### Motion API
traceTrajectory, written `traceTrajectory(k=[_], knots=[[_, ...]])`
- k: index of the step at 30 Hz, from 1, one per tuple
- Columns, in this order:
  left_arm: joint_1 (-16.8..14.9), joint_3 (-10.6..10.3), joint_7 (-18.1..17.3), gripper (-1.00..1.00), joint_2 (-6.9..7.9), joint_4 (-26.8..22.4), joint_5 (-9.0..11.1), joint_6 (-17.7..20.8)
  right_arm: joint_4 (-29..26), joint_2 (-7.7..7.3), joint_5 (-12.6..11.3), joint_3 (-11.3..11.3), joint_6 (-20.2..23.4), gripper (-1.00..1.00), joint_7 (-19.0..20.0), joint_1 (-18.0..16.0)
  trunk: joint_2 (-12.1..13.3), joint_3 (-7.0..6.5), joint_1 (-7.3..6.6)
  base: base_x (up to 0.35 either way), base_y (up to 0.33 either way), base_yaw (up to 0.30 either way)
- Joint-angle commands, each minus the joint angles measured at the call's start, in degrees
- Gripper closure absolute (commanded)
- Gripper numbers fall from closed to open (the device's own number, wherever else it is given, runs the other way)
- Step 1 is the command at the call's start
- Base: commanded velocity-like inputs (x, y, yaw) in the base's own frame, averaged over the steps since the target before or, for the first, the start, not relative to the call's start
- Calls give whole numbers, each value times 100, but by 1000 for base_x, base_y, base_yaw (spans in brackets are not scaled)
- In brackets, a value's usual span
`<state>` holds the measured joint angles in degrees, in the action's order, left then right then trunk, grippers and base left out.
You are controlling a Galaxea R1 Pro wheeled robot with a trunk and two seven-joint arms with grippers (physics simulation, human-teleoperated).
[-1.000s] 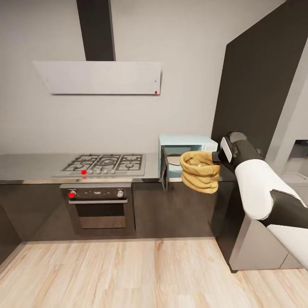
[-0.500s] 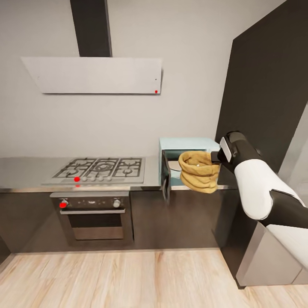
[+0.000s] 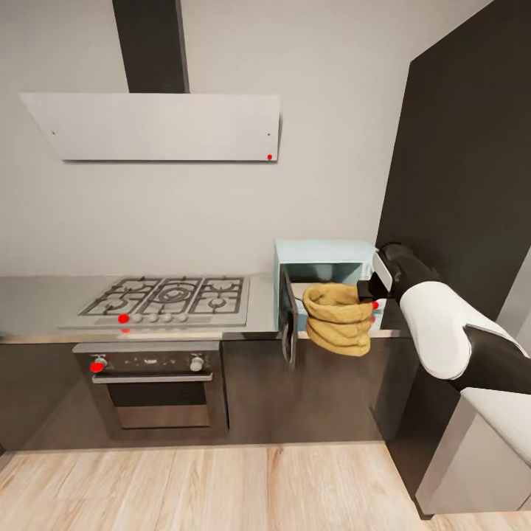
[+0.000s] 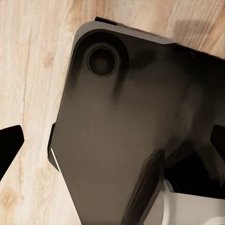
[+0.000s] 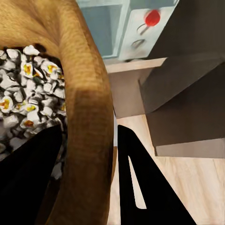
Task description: In the kitchen, take the popcorn bag from the countertop, put it into the microwave, and heat it until the popcorn is cooked so the cooked popcorn ends up inside the bag.
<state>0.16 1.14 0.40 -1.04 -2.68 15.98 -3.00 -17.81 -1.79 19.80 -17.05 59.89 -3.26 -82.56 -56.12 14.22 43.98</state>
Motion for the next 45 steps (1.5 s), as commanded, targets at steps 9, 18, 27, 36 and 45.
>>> traceTrajectory(k=[9, 18, 27, 36, 45], knots=[[2, 35, 4, -100, 13, -13, 19, -8, -293, -39, -3, -45, 11, 100, -5, 67, -5, 6, 1, 0, 0, 0], [2, 16, 4, -100, 8, -13, 19, -8, -571, -49, -63, -77, 11, 100, 86, 67, -5, 6, 1, 0, 0, 0], [2, 9, 4, -100, 7, -13, 19, -7, -938, -23, -48, -80, 11, 100, 91, 68, -5, 6, 1, 0, 0, 0], [2, 15, 4, -100, 7, -13, 19, -8, -842, 11, -55, -71, 11, 100, 48, 74, -5, 6, 1, 0, 0, 0], [2, 25, 4, -100, 16, -13, 19, -7, -698, -30, -21, -79, 11, 100, 41, 74, -5, 6, 1, 34, 0, 0]])
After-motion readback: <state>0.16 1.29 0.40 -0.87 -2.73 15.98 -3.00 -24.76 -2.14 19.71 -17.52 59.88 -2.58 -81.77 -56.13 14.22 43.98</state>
